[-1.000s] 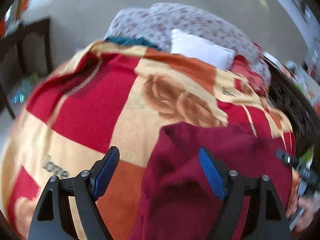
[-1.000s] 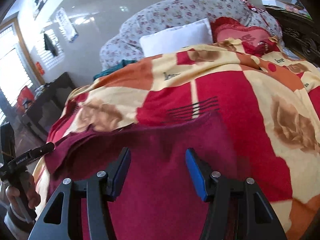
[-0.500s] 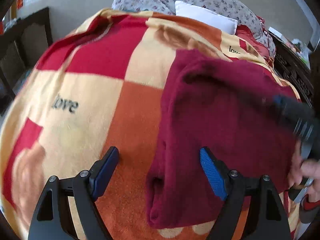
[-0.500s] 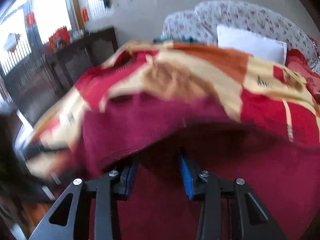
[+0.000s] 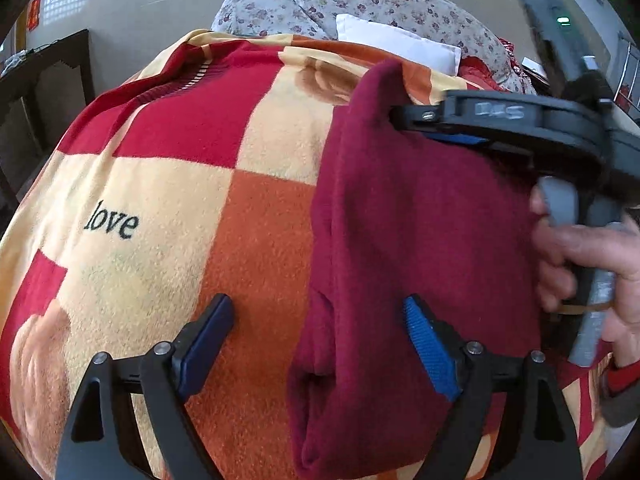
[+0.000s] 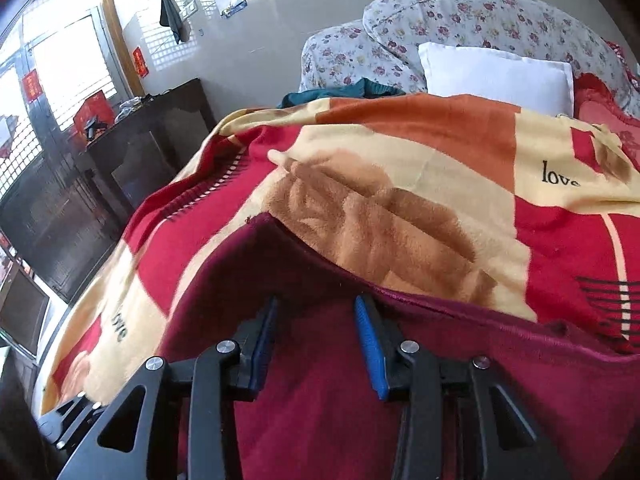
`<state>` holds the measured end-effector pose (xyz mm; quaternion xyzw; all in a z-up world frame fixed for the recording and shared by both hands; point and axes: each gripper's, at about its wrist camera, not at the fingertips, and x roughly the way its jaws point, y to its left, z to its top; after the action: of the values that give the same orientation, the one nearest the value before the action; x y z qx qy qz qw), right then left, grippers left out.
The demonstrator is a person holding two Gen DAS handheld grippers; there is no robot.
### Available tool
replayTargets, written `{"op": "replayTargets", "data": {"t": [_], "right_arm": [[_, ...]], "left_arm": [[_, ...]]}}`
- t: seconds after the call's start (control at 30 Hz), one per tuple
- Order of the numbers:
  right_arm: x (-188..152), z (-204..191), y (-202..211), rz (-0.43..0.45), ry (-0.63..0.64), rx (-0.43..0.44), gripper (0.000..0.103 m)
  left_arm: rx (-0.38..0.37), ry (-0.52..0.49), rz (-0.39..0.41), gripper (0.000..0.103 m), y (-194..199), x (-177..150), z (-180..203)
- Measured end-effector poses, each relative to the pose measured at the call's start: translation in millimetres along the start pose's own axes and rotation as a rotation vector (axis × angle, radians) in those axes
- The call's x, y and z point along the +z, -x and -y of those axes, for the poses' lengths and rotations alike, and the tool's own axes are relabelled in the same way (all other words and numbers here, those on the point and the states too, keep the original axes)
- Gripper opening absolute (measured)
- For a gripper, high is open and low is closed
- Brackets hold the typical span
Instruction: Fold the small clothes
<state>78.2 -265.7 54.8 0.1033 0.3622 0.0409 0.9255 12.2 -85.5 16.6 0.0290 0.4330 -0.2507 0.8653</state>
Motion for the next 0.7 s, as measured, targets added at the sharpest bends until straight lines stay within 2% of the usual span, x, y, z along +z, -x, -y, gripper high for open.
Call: {"op": "replayTargets", "data": {"t": [0.1, 0.13, 0.2, 0.27, 0.3, 0.4, 0.43, 0.47, 0.5, 0.53, 0.63, 0.7], "right_arm": [[-11.3, 5.2, 34.6, -0.006, 0.018, 0.013, 0.048], [-16.5, 9.1, 48.0, 0.003, 0.031, -0.006, 0.049], [-29.6, 27.7, 79.3, 0.028, 0.02, -0.083, 0.062], [-40.8, 57.2, 106.6, 0.049, -0.044, -0.11, 0.062], [-45.5, 74.9, 117.9, 0.052, -0.08, -0.145, 0.062], [-56.2, 123.8, 133.8, 0.037, -0.168, -0.346, 0.062], [-60.6, 139.4, 134.4, 0.037, -0.202, -0.384, 0.062], [-65.7, 156.1, 130.0, 0.016, -0.247, -0.382, 0.062], [-70.6, 170.3, 121.3, -0.026, -0.295, -0.338, 0.062], [-72.1, 175.9, 119.4, -0.01, -0.304, -0.32, 0.062], [-66.6, 163.2, 129.9, -0.002, -0.282, -0.323, 0.062], [-67.0, 145.2, 148.2, 0.029, -0.248, -0.286, 0.062]], "left_arm": [[-0.004, 0.0, 0.005, 0.086, 0.0, 1.2, -0.3], [-0.006, 0.001, 0.007, 0.086, -0.4, 1.7, -1.0], [-0.011, 0.002, 0.013, 0.086, 1.1, 0.3, -1.7], [-0.01, 0.005, 0.016, 0.086, 1.9, -0.9, -1.9], [-0.007, 0.005, 0.018, 0.086, 1.7, -1.3, -1.4], [0.006, -0.001, 0.029, 0.087, 1.4, -3.1, 0.6], [0.011, -0.003, 0.031, 0.088, 1.0, -3.0, 1.4], [0.018, -0.007, 0.032, 0.088, 1.2, -3.5, 2.9], [0.027, -0.011, 0.032, 0.088, 1.1, -3.5, 4.6], [0.032, -0.012, 0.032, 0.088, 1.0, -3.3, 5.2], [0.052, -0.013, 0.028, 0.088, 2.4, -1.9, 7.0], [0.058, -0.008, 0.02, 0.088, 4.4, -0.8, 7.2]]}}
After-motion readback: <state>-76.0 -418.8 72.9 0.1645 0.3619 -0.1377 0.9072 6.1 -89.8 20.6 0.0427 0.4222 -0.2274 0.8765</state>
